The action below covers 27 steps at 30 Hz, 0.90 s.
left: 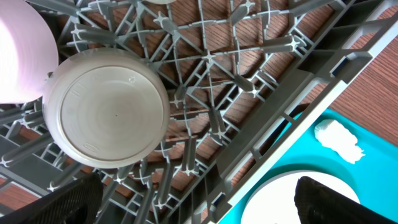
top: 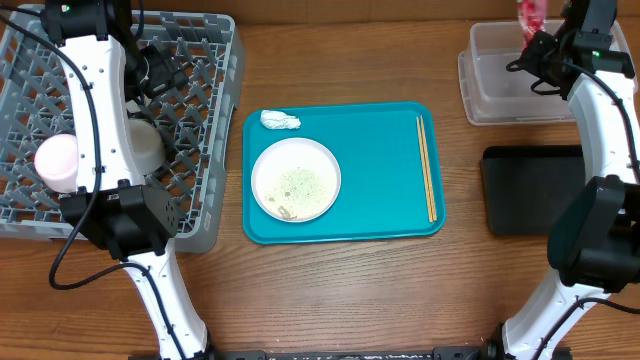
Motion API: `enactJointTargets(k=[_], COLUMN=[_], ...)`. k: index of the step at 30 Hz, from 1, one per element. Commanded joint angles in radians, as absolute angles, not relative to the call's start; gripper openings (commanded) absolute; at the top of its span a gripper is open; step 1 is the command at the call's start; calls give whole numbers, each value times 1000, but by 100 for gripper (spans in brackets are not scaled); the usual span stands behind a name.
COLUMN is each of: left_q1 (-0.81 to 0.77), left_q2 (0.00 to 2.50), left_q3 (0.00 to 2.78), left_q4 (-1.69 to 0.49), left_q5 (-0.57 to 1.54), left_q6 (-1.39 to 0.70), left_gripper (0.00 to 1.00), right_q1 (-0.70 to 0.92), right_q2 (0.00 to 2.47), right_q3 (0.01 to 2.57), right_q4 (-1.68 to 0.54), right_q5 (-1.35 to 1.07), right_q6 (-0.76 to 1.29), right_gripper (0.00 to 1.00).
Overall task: Sort waste into correct bins and load items into the dishwasher
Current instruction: 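Carry the red wrapper to the clear plastic bin and release it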
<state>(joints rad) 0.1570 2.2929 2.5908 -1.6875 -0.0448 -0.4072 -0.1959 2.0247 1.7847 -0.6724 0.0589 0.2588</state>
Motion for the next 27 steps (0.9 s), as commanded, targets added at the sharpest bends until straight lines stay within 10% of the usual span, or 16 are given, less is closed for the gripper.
enactJointTargets(k=[1,13,17,27], left_q1=[149,151,150,150], left_q2=[2280,2280,2280,2280], left_q3=[2605,2605,2605,2605], left_q4=[-1690,-1690,-1690,-1690], left_q5=[-44,-44,-44,-44], left_q6=[-385,-385,-385,-385], left_gripper=[100,100,100,100], right_q1=[-200,-200,-200,-132], right_q2=[2014,2014,2014,1908], right_q3=[1787,1787,1787,1787], right_q4=[-676,-687,-707,-701], right_q5=[163,202,200,-420], right_q6=[297,297,297,234], right_gripper=[4,11,52,60])
